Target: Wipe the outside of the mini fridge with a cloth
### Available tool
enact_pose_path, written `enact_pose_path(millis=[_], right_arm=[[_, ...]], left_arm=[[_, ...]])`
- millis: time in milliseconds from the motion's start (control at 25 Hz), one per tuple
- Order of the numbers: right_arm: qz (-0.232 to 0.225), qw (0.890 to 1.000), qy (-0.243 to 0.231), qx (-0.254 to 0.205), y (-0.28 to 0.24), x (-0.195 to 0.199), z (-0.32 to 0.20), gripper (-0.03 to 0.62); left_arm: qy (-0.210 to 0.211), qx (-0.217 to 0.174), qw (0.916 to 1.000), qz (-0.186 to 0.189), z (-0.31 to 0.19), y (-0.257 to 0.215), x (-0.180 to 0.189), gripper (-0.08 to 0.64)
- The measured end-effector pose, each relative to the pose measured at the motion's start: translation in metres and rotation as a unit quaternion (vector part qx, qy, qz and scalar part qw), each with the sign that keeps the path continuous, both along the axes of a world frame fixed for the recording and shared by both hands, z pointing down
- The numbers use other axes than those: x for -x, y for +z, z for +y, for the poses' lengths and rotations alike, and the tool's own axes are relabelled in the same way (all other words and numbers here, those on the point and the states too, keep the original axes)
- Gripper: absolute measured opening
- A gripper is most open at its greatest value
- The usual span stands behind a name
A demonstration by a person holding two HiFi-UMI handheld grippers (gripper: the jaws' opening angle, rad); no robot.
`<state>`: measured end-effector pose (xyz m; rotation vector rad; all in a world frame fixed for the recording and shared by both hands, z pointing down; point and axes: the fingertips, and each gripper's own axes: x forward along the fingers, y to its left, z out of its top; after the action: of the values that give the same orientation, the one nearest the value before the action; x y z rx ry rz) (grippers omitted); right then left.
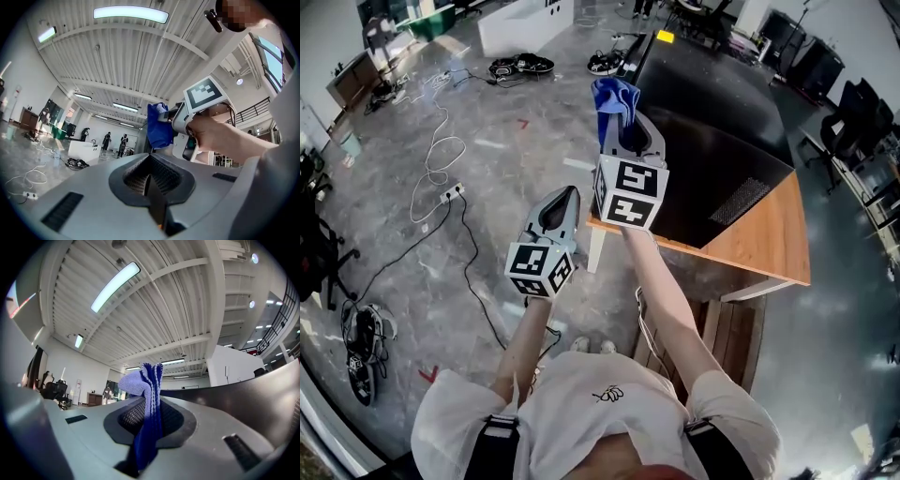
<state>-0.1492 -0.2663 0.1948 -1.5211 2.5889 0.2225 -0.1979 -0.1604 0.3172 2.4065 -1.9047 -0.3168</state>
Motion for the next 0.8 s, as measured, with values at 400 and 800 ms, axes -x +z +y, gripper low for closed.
enact_pose_path(millis=[400,800], right_arm=[[-0.009,0.997,0.074,-0.005,0.001,-0.099,0.000,0.063],[-0.016,0.984,0.179,0.003,0.012,-0.231,0.002,0.063]], left_arm=[[0.051,-0.002,0.9987,-0.001,-0.016,-0.006,-0.055,0.005],[0.096,-0.001,0.9954,-0.010,-0.027,-0.010,-0.111,0.005]])
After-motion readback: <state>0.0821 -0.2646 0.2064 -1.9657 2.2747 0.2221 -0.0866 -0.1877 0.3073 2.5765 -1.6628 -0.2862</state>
